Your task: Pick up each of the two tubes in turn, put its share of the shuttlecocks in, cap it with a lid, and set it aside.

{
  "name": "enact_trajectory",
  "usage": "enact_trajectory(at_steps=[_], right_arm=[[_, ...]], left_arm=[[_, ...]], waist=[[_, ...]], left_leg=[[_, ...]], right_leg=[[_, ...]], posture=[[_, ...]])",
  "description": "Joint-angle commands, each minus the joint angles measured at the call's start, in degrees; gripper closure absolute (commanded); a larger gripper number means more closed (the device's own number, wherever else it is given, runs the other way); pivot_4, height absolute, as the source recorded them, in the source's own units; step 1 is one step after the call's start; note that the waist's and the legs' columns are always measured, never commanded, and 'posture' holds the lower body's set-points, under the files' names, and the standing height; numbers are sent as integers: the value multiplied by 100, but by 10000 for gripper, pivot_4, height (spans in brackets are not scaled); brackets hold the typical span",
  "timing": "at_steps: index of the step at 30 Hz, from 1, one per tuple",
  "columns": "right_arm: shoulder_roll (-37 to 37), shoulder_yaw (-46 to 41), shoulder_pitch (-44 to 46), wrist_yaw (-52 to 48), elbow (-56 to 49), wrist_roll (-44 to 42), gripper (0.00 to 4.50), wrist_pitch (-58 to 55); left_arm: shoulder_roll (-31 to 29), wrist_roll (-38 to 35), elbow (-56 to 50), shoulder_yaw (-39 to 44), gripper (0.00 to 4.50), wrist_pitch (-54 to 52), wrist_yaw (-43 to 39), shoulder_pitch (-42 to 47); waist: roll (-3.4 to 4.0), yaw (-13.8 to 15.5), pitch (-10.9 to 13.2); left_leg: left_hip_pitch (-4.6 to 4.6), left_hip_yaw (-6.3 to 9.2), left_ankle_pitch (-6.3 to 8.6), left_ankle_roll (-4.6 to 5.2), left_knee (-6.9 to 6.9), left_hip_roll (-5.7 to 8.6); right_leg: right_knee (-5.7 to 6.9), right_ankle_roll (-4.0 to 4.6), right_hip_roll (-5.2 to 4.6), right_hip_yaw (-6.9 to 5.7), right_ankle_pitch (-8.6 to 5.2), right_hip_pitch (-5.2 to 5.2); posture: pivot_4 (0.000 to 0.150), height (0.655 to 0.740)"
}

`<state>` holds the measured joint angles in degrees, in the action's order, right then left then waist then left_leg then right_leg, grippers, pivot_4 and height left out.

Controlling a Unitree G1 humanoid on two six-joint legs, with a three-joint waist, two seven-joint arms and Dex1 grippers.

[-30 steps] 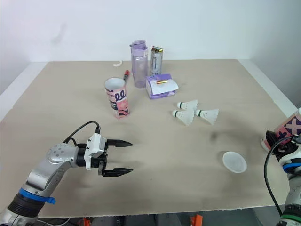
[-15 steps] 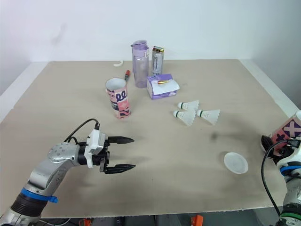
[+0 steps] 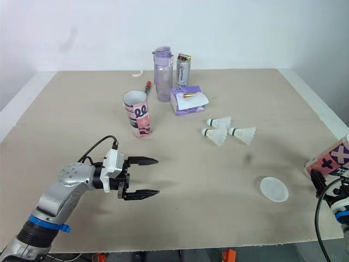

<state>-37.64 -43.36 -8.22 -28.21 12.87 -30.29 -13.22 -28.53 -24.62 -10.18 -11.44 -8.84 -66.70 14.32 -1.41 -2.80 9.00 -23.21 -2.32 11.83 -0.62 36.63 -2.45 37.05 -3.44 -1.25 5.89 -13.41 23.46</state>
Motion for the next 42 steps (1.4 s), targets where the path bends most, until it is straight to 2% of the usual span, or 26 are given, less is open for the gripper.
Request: enact_trajectory(at_steps=[1,7,11,15,18,20,24,31,42], right_arm=[[89,-321,-652,-77,-1143,-241,1375,-251],[-70,-327,-1786,-1021,-2430,-414,1375,-273],[-272,-172,-1943,-1776,-2971,-636,1375,-215],[-482,643,-1402,-2183,-3584,-728,1375,-241],[-502,1421,-616,-2297,-3695,-743,1375,-346],[-486,2093,77,-2500,-3550,-683,1375,-390],[-473,2872,955,-3030,-2847,-307,1375,-74],[-206,3628,2264,-3624,-1607,133,1375,522],[-32,3891,2828,-3853,-976,475,1375,887]], left_arm=[[44,42,91,29,0,155,-38,141],[169,161,335,194,0,276,236,231],[167,320,467,249,0,337,431,246],[168,499,550,329,0,405,703,214],[232,639,583,399,0,370,1069,164],[303,697,535,492,0,254,1396,93],[432,775,503,700,0,11,2067,29],[689,762,558,1172,0,-448,3088,5],[693,820,1184,1376,0,-426,3312,322]], waist=[[4,4,-1],[2,3,-1],[2,2,-1],[-7,-3,4],[-16,6,9],[-24,-3,14],[-34,50,18],[-39,76,22],[-40,85,22]], left_leg=[[0,0,0,0,0,0],[-5,8,5,-6,-8,-1],[-1,6,6,-7,-6,1],[-1,10,6,-7,-6,-4],[-1,13,6,-7,-6,-8],[-4,14,6,-7,-6,-9],[-14,26,6,-7,-8,-6],[-20,26,18,-17,-7,-1],[-18,31,18,-17,-5,-6]], right_leg=[[0,0,0,0,0,1],[-2,3,0,-4,-16,1],[-3,2,0,1,-15,1],[-3,4,5,-3,-14,1],[-3,8,13,-4,-11,1],[-3,9,16,-5,-12,2],[-3,6,16,-14,-22,-1],[-4,-16,13,-14,-16,0],[-1,-17,21,-19,-12,-2]], posture=[[1500,7400],[1500,7400],[1500,7400],[1500,7400],[1500,7400],[1500,7400],[1500,7400],[1500,7400],[1500,7400]])
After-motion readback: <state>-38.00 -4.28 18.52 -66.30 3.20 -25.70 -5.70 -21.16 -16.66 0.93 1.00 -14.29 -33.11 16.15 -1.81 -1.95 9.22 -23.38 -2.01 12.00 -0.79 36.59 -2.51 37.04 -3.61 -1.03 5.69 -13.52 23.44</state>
